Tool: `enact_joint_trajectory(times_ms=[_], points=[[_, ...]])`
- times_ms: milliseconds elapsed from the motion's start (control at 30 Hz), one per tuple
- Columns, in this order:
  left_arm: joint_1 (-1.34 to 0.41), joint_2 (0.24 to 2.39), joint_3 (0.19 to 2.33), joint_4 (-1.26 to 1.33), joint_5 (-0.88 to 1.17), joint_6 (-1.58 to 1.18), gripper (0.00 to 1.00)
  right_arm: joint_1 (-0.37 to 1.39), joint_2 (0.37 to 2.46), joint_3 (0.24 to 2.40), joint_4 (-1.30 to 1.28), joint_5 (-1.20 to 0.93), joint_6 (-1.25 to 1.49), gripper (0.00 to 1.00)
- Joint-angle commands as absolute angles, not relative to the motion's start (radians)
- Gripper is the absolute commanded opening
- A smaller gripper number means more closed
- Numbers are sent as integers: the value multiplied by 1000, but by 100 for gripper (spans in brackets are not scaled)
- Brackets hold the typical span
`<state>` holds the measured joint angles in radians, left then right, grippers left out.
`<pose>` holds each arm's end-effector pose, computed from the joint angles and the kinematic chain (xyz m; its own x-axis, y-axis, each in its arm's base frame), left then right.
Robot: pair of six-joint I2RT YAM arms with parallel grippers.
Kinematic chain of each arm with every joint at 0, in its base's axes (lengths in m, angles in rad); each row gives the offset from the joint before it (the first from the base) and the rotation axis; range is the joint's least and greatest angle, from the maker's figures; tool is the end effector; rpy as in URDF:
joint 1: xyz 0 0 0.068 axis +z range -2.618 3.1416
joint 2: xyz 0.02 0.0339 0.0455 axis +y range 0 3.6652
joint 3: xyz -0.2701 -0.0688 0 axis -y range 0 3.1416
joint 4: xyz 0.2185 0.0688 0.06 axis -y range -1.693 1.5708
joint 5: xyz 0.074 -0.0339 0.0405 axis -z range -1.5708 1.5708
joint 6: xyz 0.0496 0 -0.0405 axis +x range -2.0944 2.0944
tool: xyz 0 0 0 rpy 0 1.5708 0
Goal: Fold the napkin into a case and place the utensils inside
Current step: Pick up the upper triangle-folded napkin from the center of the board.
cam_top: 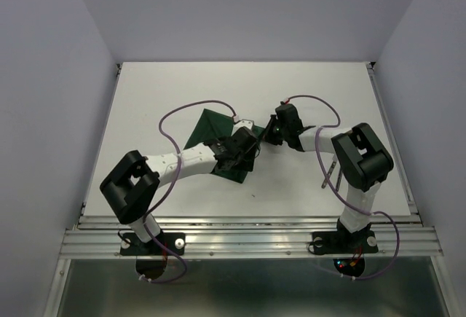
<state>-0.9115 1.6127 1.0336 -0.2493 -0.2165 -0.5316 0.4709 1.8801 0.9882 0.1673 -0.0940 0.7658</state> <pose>0.2104 -0.2542 0.2238 -0.7353 0.1406 -0.6630 0.3600 0.9099 -0.2063 0.3352 0.1759 0.1566 -0.7823 0.3761 -0.4966 0.0387 0.8250 0.5638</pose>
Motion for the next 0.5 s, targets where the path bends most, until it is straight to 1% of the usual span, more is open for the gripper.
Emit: enact_joint_trajectory(times_ms=[0,267,300,400,467], points=[[-946,1658,1063,-262,-299,-511,67,469,1865,976,190,-71,781,5],[-994,1706,1083,-296,-324,-502,68,460,1861,962,199,-71,787,6],[-996,1709,1081,-296,-322,-502,67,460,1859,960,199,-72,787,6],[-1000,1712,1078,-296,-315,-505,59,460,1853,953,199,-72,787,6],[-1005,1709,1077,-293,-314,-505,58,451,1852,954,199,-72,788,6]])
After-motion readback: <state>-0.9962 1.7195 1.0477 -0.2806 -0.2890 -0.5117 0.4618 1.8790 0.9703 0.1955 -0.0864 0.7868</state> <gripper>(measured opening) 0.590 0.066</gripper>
